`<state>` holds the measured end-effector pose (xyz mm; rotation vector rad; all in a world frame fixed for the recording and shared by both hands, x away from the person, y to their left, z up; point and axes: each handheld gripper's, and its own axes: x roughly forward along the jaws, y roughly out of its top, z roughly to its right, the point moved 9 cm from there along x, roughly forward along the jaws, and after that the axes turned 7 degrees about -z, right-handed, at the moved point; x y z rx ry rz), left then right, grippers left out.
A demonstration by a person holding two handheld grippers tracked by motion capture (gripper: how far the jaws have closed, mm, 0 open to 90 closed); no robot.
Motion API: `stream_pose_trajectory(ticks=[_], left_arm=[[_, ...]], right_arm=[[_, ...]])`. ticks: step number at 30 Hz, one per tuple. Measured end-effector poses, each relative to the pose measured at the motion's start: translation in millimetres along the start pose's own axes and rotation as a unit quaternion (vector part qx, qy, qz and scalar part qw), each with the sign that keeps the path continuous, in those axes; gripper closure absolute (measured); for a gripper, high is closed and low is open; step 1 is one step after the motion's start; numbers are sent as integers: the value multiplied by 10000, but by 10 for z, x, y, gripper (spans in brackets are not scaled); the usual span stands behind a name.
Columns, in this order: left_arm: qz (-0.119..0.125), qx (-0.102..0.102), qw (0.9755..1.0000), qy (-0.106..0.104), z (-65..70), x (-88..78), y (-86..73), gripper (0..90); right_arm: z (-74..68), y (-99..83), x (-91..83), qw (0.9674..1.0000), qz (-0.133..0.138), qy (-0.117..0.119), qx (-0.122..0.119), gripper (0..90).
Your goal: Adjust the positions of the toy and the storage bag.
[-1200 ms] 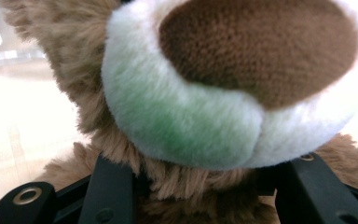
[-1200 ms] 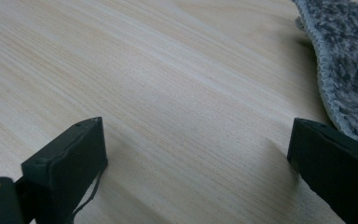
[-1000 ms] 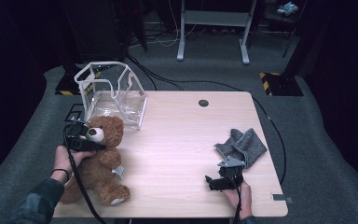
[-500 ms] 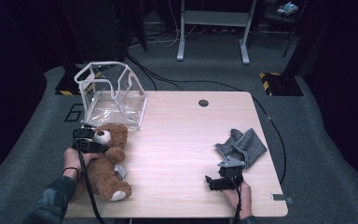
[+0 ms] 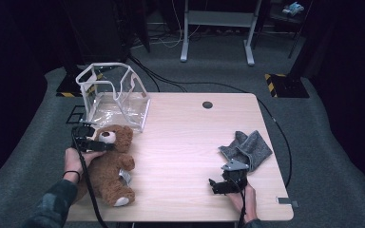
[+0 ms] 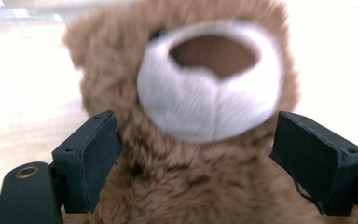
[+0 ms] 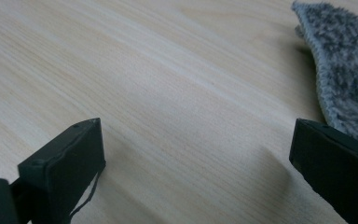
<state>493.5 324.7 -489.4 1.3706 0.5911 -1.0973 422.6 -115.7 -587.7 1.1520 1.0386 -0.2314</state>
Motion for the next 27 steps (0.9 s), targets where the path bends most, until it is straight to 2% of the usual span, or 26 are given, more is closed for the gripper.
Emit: stream_pose_trajectory(ticks=[4,5,7,8,11,15,17,18,21,27], left_arm=[[281,92,9996,43,69,-141,167,129],[315,176,9993,67,81,-163,209,123],[378,173,9991,22,136,-189,280,102],[425,253,9987,98,147,-197,324,102],[475,315,9983,109,217,-203,433,89],[556,358,9978,109,280,-204,559,83],[671,422,9967,146,319,-216,647,79],[677,444,9966,123,337,-216,670,79],[728,429,9963,130,385,-199,768,72],[799,393,9957,250,421,-158,975,69]], right_arm=[[-42,58,-19,9998,188,-24,-49,32],[-35,65,-18,9998,170,-54,-130,30],[-42,89,16,9999,153,-4,-59,25],[-42,89,16,9999,153,-4,-59,25],[-22,74,53,10000,58,53,39,19],[-17,63,65,10000,8,57,-14,22],[-30,59,76,10000,-29,49,-12,29],[-37,56,84,9999,-84,47,-112,27],[-42,60,73,9997,22,-67,-241,39],[-54,63,72,9998,59,-49,-176,53]])
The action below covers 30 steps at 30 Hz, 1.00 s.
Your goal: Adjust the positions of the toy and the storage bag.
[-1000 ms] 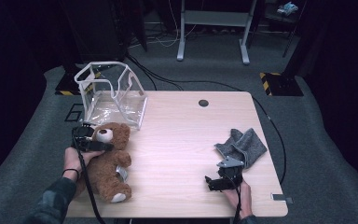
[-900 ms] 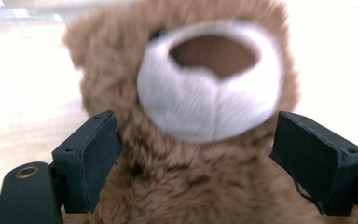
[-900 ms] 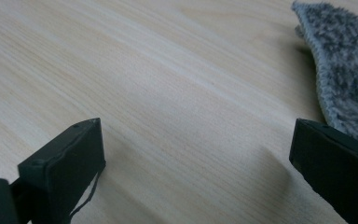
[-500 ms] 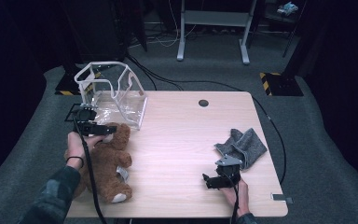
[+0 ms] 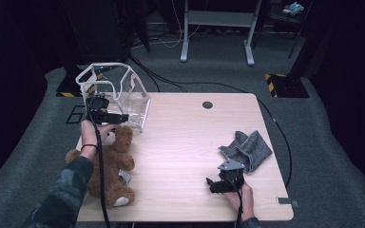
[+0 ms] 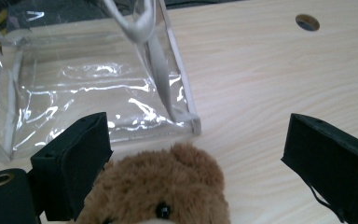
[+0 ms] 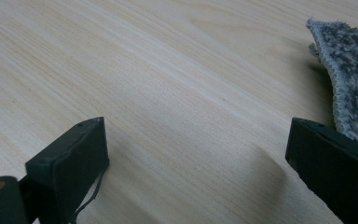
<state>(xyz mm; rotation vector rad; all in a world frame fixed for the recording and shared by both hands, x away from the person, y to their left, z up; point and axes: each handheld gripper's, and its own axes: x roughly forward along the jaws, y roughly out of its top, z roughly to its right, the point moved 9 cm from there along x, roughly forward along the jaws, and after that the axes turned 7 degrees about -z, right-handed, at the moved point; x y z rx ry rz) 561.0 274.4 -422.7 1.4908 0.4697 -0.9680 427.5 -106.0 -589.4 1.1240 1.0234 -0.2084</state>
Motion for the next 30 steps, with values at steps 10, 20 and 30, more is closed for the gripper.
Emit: stream_pose_trajectory(ticks=[10,20,30], left_arm=[[192,-36,9996,181,-67,73,326,121],[173,-289,9974,632,-205,223,451,339],[289,-321,9978,494,-190,319,473,736]], right_arm=[[-2,-2,-4,10000,0,77,-48,73],[-1,-1,-5,9999,4,99,-45,87],[1,0,-6,9999,30,97,-63,98]])
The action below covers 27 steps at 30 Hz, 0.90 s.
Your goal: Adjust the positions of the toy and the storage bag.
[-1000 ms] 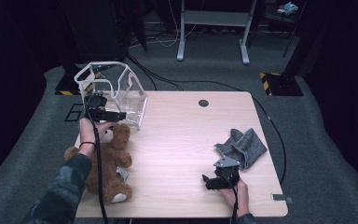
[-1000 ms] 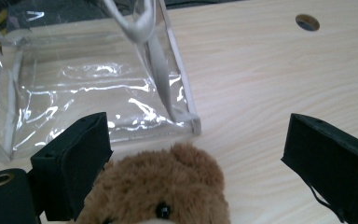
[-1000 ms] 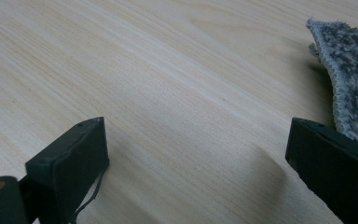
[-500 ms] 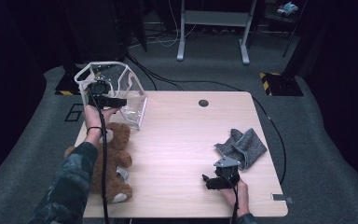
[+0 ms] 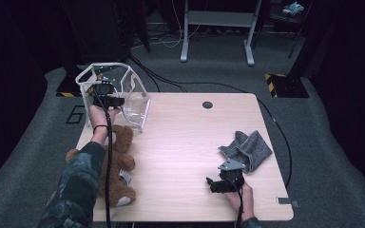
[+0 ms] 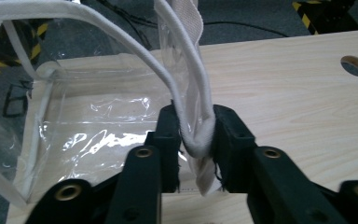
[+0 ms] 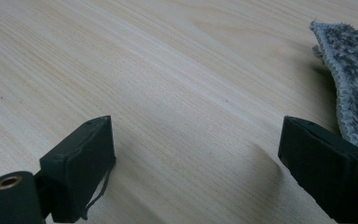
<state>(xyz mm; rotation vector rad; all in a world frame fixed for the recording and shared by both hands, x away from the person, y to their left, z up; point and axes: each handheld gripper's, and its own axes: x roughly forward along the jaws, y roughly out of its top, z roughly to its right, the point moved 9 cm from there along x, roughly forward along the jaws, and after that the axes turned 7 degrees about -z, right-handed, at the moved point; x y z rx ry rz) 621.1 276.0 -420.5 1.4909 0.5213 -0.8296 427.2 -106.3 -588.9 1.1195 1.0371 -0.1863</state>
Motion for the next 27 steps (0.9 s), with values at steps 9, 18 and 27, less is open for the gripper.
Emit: stream_pose_trajectory(ticks=[9,18,27], left_arm=[[98,63,9994,-316,77,7,16,799],[129,315,9973,-649,316,48,42,804],[100,665,9933,-943,587,55,47,804]], right_arm=[[-1,-3,-3,10000,-11,-8,3,101],[-2,-2,-3,10000,1,-18,17,101],[-7,-2,-3,10000,10,-22,20,102]])
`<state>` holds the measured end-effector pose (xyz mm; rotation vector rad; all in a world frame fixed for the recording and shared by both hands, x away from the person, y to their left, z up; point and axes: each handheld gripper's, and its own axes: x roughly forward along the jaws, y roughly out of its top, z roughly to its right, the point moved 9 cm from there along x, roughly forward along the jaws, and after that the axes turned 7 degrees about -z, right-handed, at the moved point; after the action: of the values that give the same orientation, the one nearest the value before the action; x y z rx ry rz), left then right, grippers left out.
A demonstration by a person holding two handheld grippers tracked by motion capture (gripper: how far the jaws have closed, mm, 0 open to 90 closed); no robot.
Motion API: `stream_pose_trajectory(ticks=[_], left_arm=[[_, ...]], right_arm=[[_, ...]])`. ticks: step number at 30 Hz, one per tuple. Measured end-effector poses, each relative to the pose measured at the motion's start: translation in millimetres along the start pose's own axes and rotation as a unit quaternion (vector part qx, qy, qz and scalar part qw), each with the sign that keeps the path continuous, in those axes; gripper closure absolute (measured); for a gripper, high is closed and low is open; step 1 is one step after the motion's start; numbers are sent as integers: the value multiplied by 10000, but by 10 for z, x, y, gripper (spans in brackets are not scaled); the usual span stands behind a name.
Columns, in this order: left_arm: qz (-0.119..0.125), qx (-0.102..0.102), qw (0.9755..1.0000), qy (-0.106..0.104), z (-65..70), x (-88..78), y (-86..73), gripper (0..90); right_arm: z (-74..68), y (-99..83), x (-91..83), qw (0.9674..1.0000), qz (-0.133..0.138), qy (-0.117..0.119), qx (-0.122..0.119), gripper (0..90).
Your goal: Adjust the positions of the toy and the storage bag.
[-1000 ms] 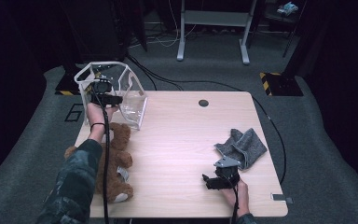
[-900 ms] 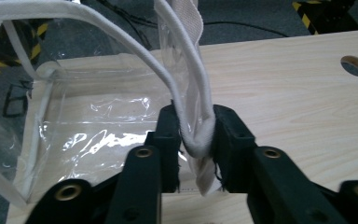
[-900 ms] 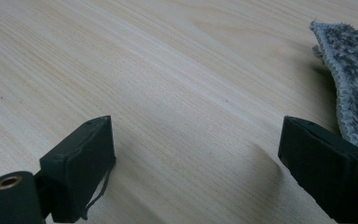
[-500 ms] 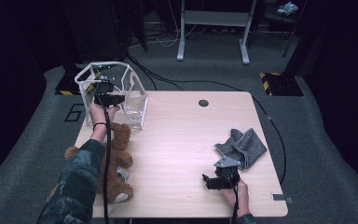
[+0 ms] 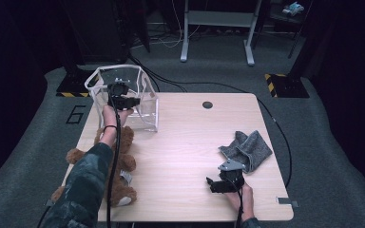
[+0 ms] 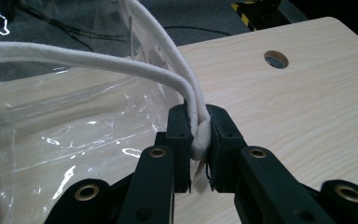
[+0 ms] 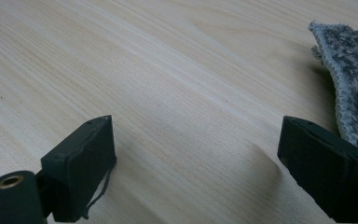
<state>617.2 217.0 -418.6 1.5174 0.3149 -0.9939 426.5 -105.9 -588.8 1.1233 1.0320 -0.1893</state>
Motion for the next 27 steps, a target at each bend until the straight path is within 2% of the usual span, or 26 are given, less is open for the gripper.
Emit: stream_pose_trajectory(ticks=[15,17,18,27], left_arm=[[-82,424,9983,-384,390,118,48,805],[-47,409,9982,-426,440,132,59,804],[-79,476,9978,-455,464,137,58,804],[-89,636,9957,-671,670,183,88,796]], right_arm=[[-2,-1,-1,10000,8,-12,-6,102],[0,0,-2,10000,11,-31,-4,102],[-1,1,0,10000,19,-20,-15,102],[-1,-1,-3,10000,11,-30,0,103]])
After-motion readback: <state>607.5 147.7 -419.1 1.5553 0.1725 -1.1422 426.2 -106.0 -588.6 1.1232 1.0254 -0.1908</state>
